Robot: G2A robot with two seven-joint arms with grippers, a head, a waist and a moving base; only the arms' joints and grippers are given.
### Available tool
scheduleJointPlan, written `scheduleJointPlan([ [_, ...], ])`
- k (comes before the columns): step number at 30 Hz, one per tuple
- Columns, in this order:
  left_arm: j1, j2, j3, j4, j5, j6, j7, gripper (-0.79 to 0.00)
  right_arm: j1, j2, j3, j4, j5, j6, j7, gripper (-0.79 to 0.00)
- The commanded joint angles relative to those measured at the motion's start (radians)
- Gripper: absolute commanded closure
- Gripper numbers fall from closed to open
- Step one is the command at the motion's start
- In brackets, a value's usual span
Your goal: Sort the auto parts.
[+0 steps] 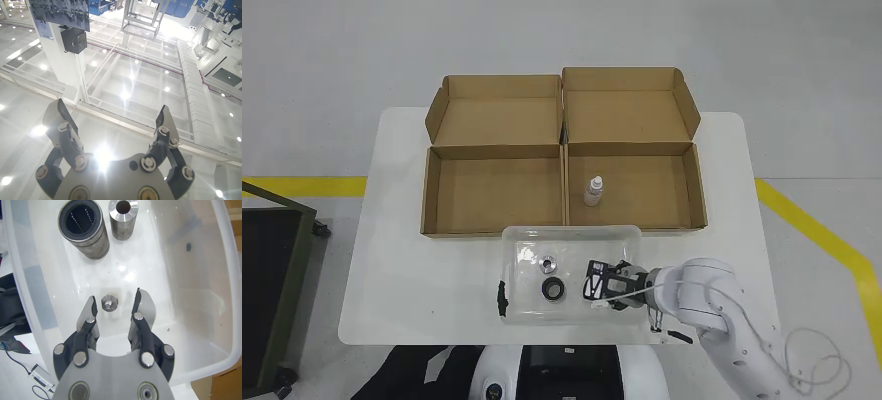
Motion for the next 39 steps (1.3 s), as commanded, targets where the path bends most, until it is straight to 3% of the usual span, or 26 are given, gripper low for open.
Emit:
scheduleJointPlan([
  [1, 0.0, 0.0, 0.0, 0.0, 0.0, 0.0, 0.0, -0.785, 0.006, 0.001, -0.007, 0.011, 0.005, 0.0, -0.001, -0.299],
  [8, 0.0, 0.0, 0.0, 0.0, 0.0, 0.0, 0.0, -0.785, 0.022, 0.006, -0.029, 0.044, 0.017, 0.001, 0.005, -0.302],
  [11, 0.0, 0.0, 0.0, 0.0, 0.0, 0.0, 0.0, -0.785, 0.025, 0.009, -0.034, 0.051, 0.023, 0.001, 0.002, -0.129],
  [12, 0.0, 0.0, 0.0, 0.0, 0.0, 0.0, 0.0, -0.785, 0.026, 0.01, -0.035, 0.052, 0.024, 0.002, 0.002, 0.0],
  [23, 0.0, 0.0, 0.0, 0.0, 0.0, 0.0, 0.0, -0.785, 0.01, 0.026, 0.004, -0.063, 0.021, 0.022, -0.09, 0.0],
  [26, 0.0, 0.0, 0.0, 0.0, 0.0, 0.0, 0.0, -0.785, 0.003, 0.028, 0.025, -0.1, 0.023, 0.03, -0.174, 0.0],
  [39, 0.0, 0.0, 0.0, 0.0, 0.0, 0.0, 0.0, -0.785, -0.008, 0.018, 0.054, -0.14, 0.028, 0.073, -0.732, 0.0],
])
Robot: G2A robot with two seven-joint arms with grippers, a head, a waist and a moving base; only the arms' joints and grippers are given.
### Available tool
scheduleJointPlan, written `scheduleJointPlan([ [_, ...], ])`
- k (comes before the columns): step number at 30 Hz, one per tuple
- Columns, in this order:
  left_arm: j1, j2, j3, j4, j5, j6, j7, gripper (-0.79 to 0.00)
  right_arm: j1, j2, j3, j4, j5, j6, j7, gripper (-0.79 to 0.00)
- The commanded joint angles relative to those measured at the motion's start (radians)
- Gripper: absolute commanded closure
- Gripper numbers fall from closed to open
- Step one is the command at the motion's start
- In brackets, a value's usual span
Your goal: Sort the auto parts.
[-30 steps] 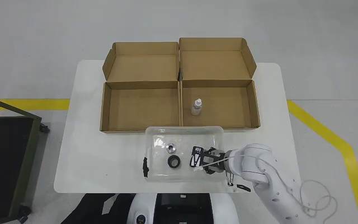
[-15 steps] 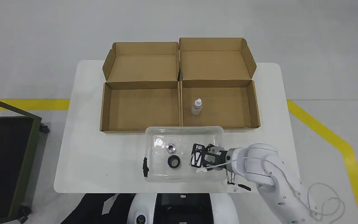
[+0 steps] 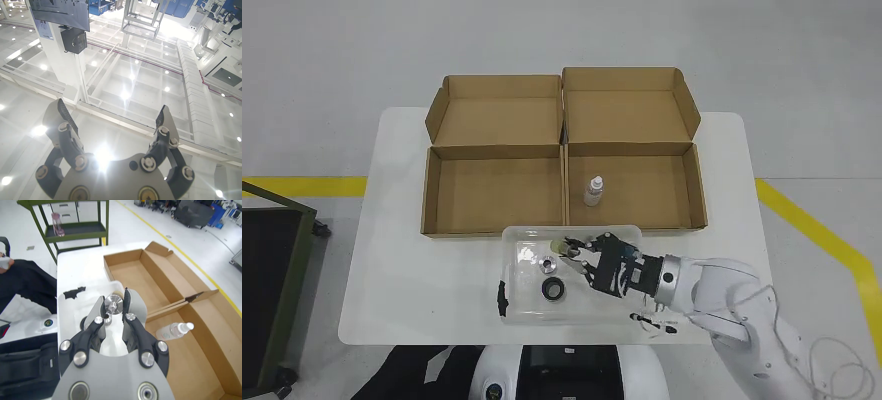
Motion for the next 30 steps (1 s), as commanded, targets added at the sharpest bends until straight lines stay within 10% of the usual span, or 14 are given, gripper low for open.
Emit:
scheduleJointPlan([
  [1, 0.0, 0.0, 0.0, 0.0, 0.0, 0.0, 0.0, -0.785, 0.01, -0.003, -0.006, 0.006, 0.006, 0.001, -0.073, 0.0],
  [13, 0.0, 0.0, 0.0, 0.0, 0.0, 0.0, 0.0, -0.785, 0.044, -0.022, -0.033, 0.032, 0.061, 0.006, -0.402, 0.0],
  [30, 0.0, 0.0, 0.0, 0.0, 0.0, 0.0, 0.0, -0.785, 0.043, -0.03, -0.014, 0.065, 0.06, -0.002, -0.542, 0.0],
])
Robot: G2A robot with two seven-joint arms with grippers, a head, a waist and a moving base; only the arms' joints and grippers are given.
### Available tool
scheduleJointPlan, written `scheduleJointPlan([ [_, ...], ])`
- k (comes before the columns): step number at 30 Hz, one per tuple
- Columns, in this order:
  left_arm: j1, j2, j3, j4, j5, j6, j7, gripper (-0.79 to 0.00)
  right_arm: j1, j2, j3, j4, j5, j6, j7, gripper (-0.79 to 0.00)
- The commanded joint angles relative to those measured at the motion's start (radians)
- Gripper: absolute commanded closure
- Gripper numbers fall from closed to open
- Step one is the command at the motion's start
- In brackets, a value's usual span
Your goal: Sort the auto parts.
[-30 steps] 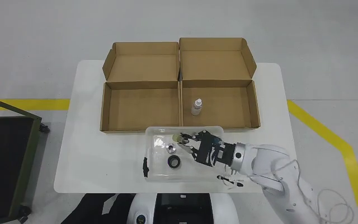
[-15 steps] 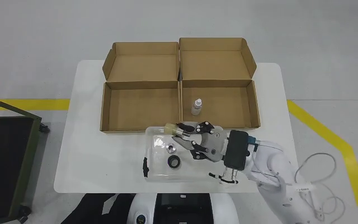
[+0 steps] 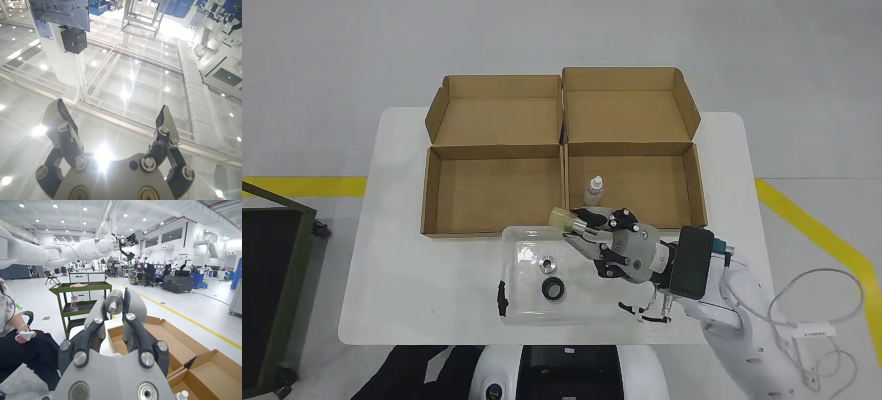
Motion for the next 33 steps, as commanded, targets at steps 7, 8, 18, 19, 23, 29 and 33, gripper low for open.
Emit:
scheduleJointPlan([
  [7, 0.0, 0.0, 0.0, 0.0, 0.0, 0.0, 0.0, -0.785, 0.008, -0.001, 0.008, 0.019, -0.025, -0.016, -0.016, 0.0],
  [8, 0.0, 0.0, 0.0, 0.0, 0.0, 0.0, 0.0, -0.785, 0.008, -0.001, 0.011, 0.026, -0.03, -0.016, -0.009, 0.0],
  [18, 0.0, 0.0, 0.0, 0.0, 0.0, 0.0, 0.0, -0.785, -0.002, 0.018, 0.081, 0.07, -0.034, -0.025, 0.275, 0.0],
  [19, 0.0, 0.0, 0.0, 0.0, 0.0, 0.0, 0.0, -0.785, -0.005, 0.021, 0.093, 0.067, -0.046, -0.016, 0.314, 0.0],
  [23, 0.0, 0.0, 0.0, 0.0, 0.0, 0.0, 0.0, -0.785, -0.022, 0.03, 0.132, 0.061, -0.087, 0.037, 0.455, 0.0],
  [29, 0.0, 0.0, 0.0, 0.0, 0.0, 0.0, 0.0, -0.785, -0.002, 0.036, 0.172, 0.099, -0.107, 0.114, 0.597, 0.0],
  [33, 0.0, 0.0, 0.0, 0.0, 0.0, 0.0, 0.0, -0.785, 0.027, 0.035, 0.164, 0.131, -0.114, 0.158, 0.669, 0.0],
])
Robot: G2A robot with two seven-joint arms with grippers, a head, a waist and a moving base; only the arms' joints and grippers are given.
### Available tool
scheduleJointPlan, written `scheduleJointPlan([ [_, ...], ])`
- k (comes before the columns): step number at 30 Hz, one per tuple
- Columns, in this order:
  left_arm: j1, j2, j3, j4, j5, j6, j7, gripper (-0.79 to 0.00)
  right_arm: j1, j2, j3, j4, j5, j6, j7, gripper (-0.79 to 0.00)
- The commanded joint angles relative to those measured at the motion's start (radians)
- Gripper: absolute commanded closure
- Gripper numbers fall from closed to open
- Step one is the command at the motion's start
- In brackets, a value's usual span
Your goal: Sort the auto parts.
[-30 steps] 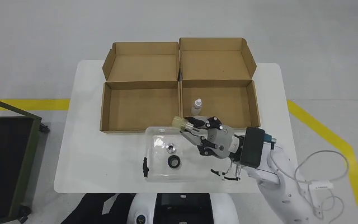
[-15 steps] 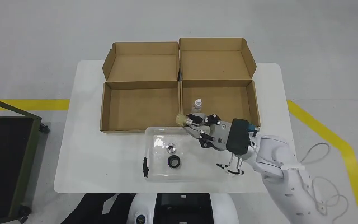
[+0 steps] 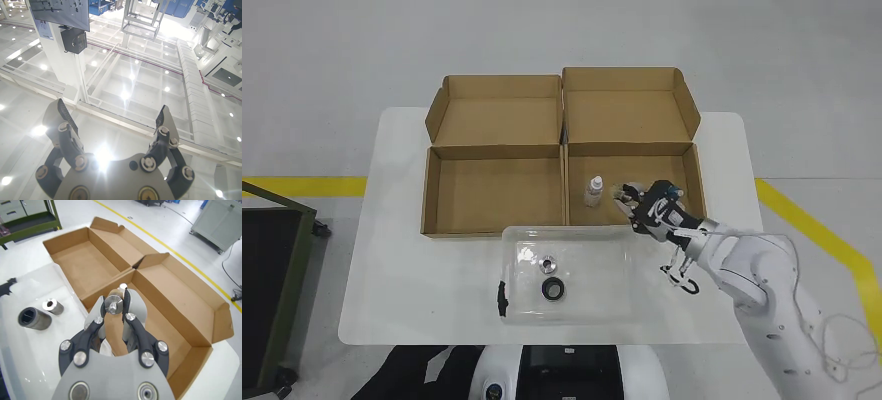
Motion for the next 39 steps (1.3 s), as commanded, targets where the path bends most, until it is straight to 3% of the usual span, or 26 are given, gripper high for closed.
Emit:
scheduleJointPlan([
  [1, 0.0, 0.0, 0.0, 0.0, 0.0, 0.0, 0.0, -0.785, 0.015, 0.0, -0.007, 0.015, -0.006, 0.014, 0.038, 0.0],
  [10, 0.0, 0.0, 0.0, 0.0, 0.0, 0.0, 0.0, -0.785, 0.179, -0.009, -0.091, 0.159, 0.013, -0.01, 0.27, 0.0],
  [19, 0.0, 0.0, 0.0, 0.0, 0.0, 0.0, 0.0, -0.785, 0.332, -0.025, -0.176, 0.325, 0.045, -0.022, 0.383, 0.0],
  [26, 0.0, 0.0, 0.0, 0.0, 0.0, 0.0, 0.0, -0.785, 0.386, -0.035, -0.23, 0.394, 0.068, -0.024, 0.433, -0.009],
  [28, 0.0, 0.0, 0.0, 0.0, 0.0, 0.0, 0.0, -0.785, 0.399, -0.038, -0.243, 0.422, 0.077, -0.026, 0.433, -0.058],
  [32, 0.0, 0.0, 0.0, 0.0, 0.0, 0.0, 0.0, -0.785, 0.421, -0.044, -0.268, 0.457, 0.087, -0.025, 0.426, -0.36],
  [38, 0.0, 0.0, 0.0, 0.0, 0.0, 0.0, 0.0, -0.785, 0.454, -0.053, -0.298, 0.49, 0.092, -0.02, 0.414, -0.391],
  [39, 0.0, 0.0, 0.0, 0.0, 0.0, 0.0, 0.0, -0.785, 0.457, -0.054, -0.299, 0.485, 0.094, -0.017, 0.406, -0.465],
])
